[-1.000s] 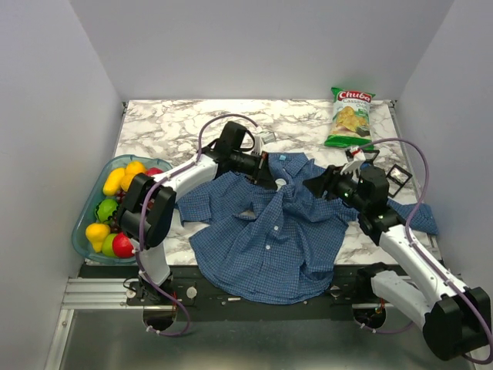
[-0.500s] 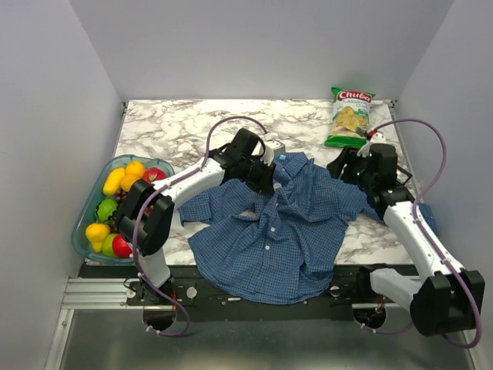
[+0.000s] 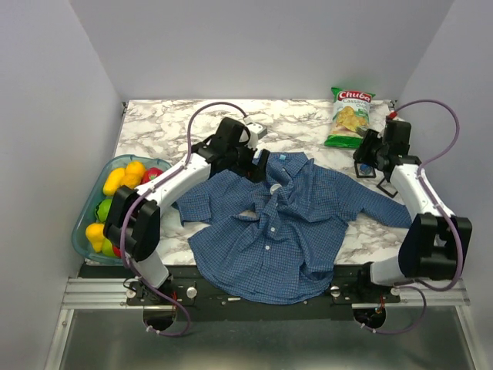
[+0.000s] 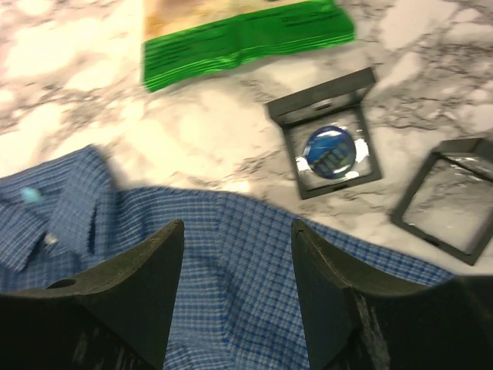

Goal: Pin the brooch onto the clothing
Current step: Adjust the clothes at the center of the board.

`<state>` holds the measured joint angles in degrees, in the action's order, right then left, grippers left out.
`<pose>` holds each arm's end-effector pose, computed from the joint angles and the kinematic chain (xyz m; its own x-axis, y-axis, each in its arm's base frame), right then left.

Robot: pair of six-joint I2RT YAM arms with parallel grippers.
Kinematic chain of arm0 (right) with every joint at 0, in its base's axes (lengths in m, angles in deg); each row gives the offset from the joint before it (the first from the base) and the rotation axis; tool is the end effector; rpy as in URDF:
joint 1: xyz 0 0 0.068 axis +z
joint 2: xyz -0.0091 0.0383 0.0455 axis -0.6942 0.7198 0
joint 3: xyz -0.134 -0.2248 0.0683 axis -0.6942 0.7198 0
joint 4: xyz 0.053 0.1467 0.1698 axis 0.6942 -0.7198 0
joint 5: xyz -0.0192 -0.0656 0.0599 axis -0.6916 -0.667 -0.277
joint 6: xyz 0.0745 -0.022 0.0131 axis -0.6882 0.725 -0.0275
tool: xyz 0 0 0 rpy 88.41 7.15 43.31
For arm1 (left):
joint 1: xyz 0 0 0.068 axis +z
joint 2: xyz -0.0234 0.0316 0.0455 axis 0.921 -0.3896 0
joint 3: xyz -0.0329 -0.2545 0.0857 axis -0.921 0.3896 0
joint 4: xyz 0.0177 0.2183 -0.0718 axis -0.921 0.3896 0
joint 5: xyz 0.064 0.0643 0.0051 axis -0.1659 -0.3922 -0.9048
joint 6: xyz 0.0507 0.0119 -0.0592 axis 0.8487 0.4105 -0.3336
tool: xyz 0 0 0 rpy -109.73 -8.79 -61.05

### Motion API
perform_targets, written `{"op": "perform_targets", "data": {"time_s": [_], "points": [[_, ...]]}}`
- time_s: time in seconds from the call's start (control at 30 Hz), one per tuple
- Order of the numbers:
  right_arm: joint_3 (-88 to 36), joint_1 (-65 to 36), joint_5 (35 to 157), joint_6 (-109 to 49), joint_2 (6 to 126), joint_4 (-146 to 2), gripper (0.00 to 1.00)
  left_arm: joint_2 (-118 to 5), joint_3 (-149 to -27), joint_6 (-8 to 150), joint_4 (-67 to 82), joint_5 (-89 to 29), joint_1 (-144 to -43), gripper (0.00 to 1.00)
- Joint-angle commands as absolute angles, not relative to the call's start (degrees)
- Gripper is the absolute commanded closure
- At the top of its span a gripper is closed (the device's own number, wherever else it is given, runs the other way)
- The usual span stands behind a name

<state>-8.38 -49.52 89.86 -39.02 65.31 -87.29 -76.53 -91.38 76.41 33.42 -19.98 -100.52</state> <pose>0.3053 -0.0279 0.2593 -0.5707 0.3287 -0.7525 0.2406 0.9431 0.2295 0.2926 -0.2191 0.2622 -0.6555 0.3022 -0.6920 0.6424 0.7049 -0.3007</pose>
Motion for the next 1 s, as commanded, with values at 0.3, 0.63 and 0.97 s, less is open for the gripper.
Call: {"op": "perform_targets", "data": {"time_s": [0.3, 0.63, 0.97], "points": [[-18.3, -52.5, 81.9, -34.3, 81.3, -92.3, 0.37, -91.2, -98.4, 73.3, 38.1, -21.7, -96.3, 0.06], [-23.2, -55.1, 82.7, -33.2, 90.0, -93.2, 0.38, -99.2, -98.6, 70.2, 37.0, -16.8, -88.1, 0.09], [-23.9, -55.6, 84.3, -33.3, 93.4, -93.4, 0.40, -100.9, -98.1, 71.4, 36.2, -20.9, -83.5, 0.08]]}}
